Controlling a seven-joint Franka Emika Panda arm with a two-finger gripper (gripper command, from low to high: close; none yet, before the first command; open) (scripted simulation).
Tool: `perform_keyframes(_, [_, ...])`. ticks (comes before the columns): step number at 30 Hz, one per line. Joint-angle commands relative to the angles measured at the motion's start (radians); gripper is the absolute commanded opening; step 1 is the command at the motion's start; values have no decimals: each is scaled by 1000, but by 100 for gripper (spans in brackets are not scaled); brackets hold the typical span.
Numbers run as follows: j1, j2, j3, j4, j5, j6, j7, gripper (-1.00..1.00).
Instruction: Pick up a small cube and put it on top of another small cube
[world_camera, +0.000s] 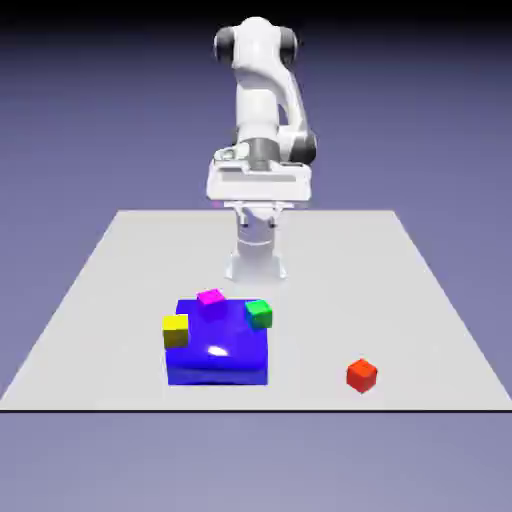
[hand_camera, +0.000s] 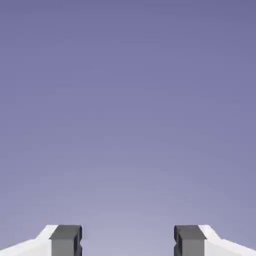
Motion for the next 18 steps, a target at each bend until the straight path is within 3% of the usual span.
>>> perform_keyframes(1, [2,36,20,20,-43,-30,-20,0])
perform_keyframes(18, [38,652,367,360,-764,-536,-355,0])
